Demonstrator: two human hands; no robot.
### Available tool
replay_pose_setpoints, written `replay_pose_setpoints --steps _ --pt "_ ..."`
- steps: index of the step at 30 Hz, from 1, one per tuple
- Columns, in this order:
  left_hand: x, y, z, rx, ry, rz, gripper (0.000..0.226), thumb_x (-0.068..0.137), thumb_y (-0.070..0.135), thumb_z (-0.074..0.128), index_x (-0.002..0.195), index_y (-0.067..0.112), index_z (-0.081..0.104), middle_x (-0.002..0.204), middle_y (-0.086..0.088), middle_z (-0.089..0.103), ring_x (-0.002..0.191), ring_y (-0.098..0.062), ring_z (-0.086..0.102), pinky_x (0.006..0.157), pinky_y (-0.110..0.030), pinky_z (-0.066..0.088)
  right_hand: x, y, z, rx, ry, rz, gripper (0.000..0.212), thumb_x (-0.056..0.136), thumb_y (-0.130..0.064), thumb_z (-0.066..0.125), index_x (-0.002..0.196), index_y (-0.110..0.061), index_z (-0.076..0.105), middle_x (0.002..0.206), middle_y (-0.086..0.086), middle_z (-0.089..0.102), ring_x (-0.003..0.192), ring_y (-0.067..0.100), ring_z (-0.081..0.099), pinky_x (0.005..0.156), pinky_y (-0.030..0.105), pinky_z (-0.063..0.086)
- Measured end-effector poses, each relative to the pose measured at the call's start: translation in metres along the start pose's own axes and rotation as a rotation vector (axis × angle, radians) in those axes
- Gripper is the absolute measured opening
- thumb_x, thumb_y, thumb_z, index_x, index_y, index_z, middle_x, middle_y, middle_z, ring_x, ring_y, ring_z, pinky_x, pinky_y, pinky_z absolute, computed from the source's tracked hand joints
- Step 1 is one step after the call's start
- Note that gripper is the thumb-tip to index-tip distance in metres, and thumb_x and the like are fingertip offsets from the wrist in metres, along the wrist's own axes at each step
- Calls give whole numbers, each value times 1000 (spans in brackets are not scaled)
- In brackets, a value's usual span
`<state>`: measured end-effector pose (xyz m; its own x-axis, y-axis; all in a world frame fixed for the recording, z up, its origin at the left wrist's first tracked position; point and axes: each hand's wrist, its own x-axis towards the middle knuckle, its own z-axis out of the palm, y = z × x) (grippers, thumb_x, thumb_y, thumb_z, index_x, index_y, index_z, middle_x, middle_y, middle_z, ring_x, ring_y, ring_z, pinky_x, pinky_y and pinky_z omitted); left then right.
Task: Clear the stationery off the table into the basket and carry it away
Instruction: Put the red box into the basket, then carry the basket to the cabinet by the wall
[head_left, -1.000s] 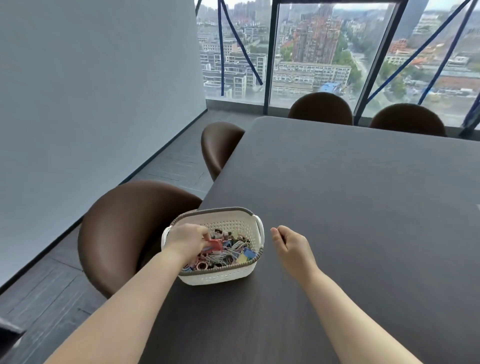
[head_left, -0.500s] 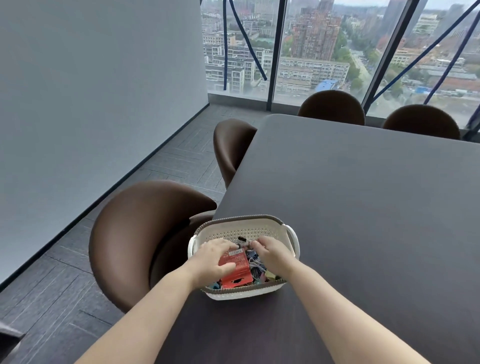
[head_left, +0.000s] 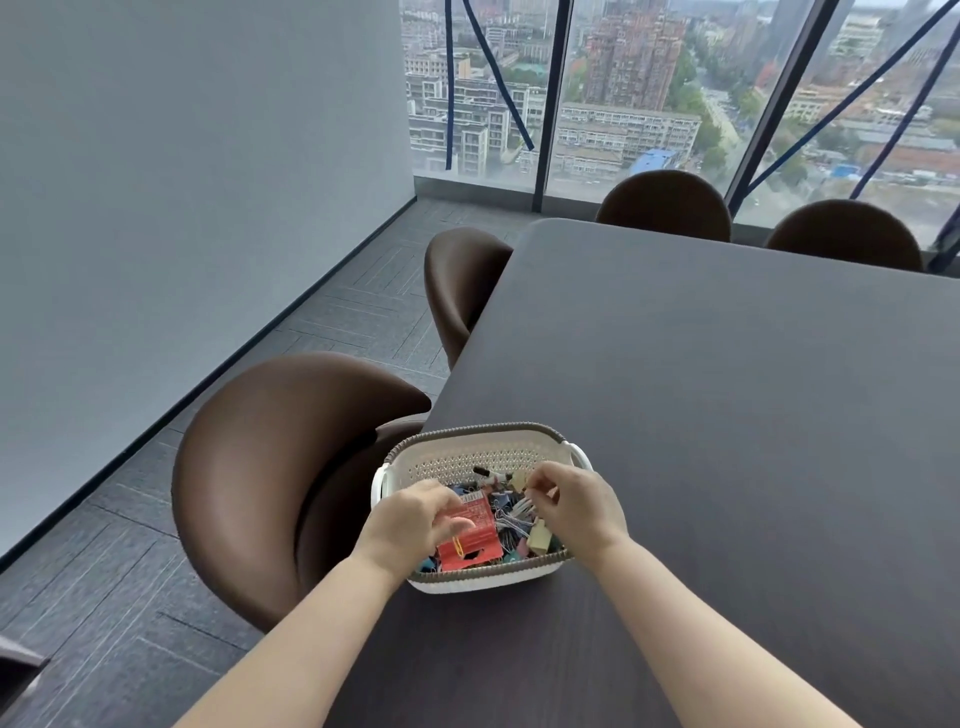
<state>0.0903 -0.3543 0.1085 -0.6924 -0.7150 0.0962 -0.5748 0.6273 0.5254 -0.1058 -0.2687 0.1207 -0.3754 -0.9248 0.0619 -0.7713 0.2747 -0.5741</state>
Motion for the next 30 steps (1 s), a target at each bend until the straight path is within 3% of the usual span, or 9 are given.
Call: replay_pose_setpoints --steps 2,4,8,12,15,19,23,27,30 --pt "-1 4 1 7 -23 1 69 80 71 31 114 19 61 110 9 58 100 -6 55 85 -22 46 -4 1 -1 -4 20 -24 6 86 -22 58 86 -23 64 81 -8 68 71 16 60 65 31 50" --pt "-2 9 2 -172 -5 -47 40 96 42 35 123 19 53 120 6 55 112 -4 48 95 -19 40 -8 1 -1 -3 31 -42 7 87 -23 56 88 -23 63 81 -7 68 70 16 60 64 30 50" --pt "-5 12 3 -373 55 -102 30 95 2 38 114 22 51 109 3 60 85 -1 65 70 -17 51 -13 2 -3 -2 33 -49 9 89 -23 55 91 -21 63 83 -6 68 72 18 61 66 32 51" --pt "-11 8 3 -326 122 -83 9 87 21 61 90 17 68 74 5 69 58 -2 65 63 -30 56 -16 4 -3 -7 35 -60 9 88 -22 56 89 -19 64 82 -5 69 73 20 61 67 33 51" --pt "-15 4 1 -28 257 28 47 86 58 47 70 22 71 59 12 64 53 -2 58 54 -22 47 -19 8 -2 -25 53 -80 8 86 -23 60 86 -19 67 81 -8 68 80 18 58 72 33 49" --pt "-22 -8 8 331 340 -37 37 85 47 48 97 19 70 111 -4 64 112 -25 52 97 -47 34 -17 15 0 -120 147 7 33 83 -26 62 115 -21 58 128 -2 53 120 23 39 100 38 36" --pt "-35 -15 10 112 156 -360 62 85 22 61 140 13 34 148 -16 25 134 -34 28 105 -51 29 -11 14 2 -19 -67 272 74 87 -22 57 145 -21 11 153 2 15 135 24 26 107 39 29" --pt "-40 -4 9 -227 72 -506 74 92 12 42 147 29 -4 145 -8 32 103 -27 54 79 -32 43 -14 10 6 101 -76 403 76 89 -6 46 146 -21 -1 150 6 24 123 29 44 95 39 39" --pt "-49 3 15 -375 156 -669 82 89 4 39 145 28 -16 93 0 57 69 -20 52 63 -35 44 -22 8 8 160 -44 436 71 87 2 40 146 -20 7 145 6 35 122 28 45 96 38 38"
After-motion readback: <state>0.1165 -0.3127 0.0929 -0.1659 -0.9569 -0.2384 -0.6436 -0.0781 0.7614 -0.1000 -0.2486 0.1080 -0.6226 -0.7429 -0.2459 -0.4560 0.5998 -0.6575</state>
